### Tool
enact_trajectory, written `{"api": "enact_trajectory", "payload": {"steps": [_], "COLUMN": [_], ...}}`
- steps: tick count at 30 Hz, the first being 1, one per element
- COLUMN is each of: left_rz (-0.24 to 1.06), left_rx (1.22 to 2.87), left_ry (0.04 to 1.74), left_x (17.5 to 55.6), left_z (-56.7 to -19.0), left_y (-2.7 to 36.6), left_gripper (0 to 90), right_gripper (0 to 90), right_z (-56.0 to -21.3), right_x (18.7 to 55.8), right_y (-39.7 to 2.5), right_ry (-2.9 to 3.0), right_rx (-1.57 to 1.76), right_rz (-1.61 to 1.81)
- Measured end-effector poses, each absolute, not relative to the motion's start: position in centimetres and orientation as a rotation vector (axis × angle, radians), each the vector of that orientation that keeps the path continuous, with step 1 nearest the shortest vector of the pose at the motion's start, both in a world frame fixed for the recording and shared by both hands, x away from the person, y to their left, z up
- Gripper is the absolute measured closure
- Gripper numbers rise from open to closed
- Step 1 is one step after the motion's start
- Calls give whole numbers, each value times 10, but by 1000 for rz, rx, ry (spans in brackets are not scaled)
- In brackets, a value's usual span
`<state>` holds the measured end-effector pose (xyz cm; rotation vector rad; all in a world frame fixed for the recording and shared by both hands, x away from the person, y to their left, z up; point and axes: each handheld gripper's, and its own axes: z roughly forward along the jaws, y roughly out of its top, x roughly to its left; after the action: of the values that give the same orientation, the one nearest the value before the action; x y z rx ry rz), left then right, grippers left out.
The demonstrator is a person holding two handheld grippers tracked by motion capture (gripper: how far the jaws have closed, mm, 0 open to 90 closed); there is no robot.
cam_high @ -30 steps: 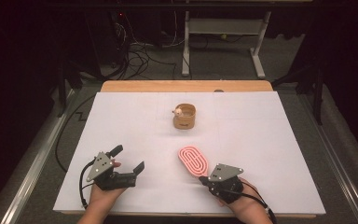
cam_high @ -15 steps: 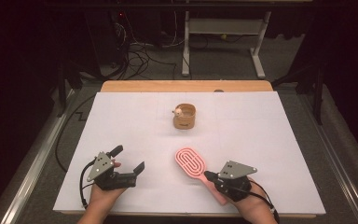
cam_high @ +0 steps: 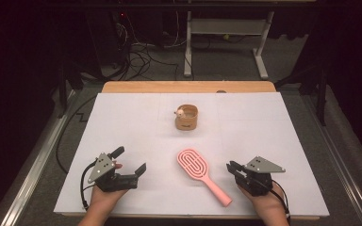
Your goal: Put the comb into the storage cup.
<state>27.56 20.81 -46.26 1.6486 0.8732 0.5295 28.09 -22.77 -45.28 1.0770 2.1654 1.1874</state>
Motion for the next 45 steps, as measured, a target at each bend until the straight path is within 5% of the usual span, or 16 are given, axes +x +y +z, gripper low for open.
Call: {"api": "enact_trajectory", "payload": {"steps": [11,19,45], "left_rz": [554,551,530], "left_rx": [1717,1742,1716], "left_ry": [867,889,906], "left_x": [276,277,278], "left_z": [-464,-464,-463], "left_y": [203,202,220], "left_gripper": [0,0,0], "right_gripper": [217,4,1], "right_z": [-460,-458,-459], "right_x": [284,285,291], "right_y": [-231,-234,-221], "right_ry": [2162,2083,2101], "right_rx": [1130,1169,1200], "right_rz": [1197,1254,1168]}}
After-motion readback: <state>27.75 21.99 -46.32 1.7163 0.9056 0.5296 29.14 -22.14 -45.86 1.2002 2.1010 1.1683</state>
